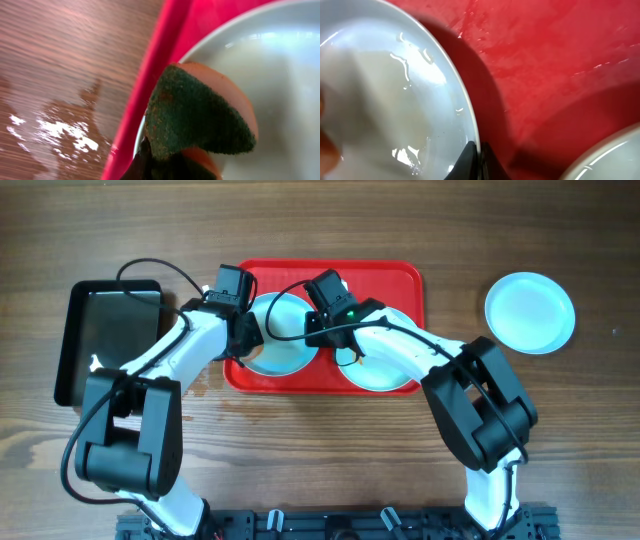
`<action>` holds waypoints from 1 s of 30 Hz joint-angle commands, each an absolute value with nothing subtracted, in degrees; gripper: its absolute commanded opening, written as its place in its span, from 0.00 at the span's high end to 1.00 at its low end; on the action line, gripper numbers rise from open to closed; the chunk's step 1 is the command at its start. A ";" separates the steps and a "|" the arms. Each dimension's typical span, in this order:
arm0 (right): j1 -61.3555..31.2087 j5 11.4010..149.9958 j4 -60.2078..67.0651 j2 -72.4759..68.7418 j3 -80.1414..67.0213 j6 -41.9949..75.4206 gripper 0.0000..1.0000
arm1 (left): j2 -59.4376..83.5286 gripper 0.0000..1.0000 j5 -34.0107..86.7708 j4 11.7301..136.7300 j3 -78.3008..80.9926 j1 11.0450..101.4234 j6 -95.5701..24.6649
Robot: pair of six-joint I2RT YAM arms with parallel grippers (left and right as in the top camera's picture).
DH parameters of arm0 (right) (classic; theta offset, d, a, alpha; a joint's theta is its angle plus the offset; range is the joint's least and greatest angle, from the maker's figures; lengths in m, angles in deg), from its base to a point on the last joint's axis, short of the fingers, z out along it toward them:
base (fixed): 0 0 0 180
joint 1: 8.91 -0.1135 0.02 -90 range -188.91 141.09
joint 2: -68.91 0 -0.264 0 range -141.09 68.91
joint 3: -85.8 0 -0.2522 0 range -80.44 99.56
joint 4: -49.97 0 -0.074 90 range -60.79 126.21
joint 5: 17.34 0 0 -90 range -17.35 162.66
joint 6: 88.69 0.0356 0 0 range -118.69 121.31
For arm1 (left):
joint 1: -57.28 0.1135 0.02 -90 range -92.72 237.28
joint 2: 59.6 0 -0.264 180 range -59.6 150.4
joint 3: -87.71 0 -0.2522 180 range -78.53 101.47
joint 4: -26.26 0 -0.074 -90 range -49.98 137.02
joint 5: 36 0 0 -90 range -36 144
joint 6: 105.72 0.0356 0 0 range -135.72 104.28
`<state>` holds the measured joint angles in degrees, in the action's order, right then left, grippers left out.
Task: Clean dirty plates on tray and stack at the side
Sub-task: 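Scrub the plate with the sponge while the right gripper holds its rim, then lift the scrubbed plate with the right gripper and carry it right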
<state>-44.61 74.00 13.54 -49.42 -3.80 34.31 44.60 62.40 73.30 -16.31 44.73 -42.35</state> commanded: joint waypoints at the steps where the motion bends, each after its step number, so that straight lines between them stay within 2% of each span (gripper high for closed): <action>1: -43.65 70.13 12.20 -51.73 -4.91 34.29 0.96 | 41.50 0.96 75.97 69.96 -17.78 46.32 -42.04; 6: -43.65 70.09 12.25 -51.73 -4.91 34.29 0.96 | 38.48 0.96 76.61 66.33 -17.78 46.17 -41.85; 12: -43.67 70.15 13.03 -51.56 -4.91 34.26 0.96 | 31.25 0.96 73.48 67.82 -17.78 46.17 -41.91; 15: -43.72 70.20 13.54 -49.26 -4.45 33.13 0.96 | 24.10 0.96 64.63 73.63 -17.78 46.17 -41.93; 18: -43.76 68.69 15.07 -43.97 -4.04 28.71 0.96 | 18.61 0.96 63.84 80.67 -17.78 46.23 -43.40; 20: -43.76 63.01 15.15 -39.89 -3.60 27.60 0.96 | 17.13 0.96 63.84 84.10 -17.78 46.21 -45.06; 24: -43.78 49.54 18.17 -32.22 -3.60 15.38 0.96 | 18.09 0.96 61.00 89.54 -17.91 46.21 -49.21; 30: -44.50 34.81 21.93 -25.37 -3.60 -11.64 0.96 | 20.89 0.96 55.03 88.27 -18.61 46.15 -49.21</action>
<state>-44.04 46.39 20.97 -27.34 -4.10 4.69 19.40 58.79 89.26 -17.78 45.99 -47.88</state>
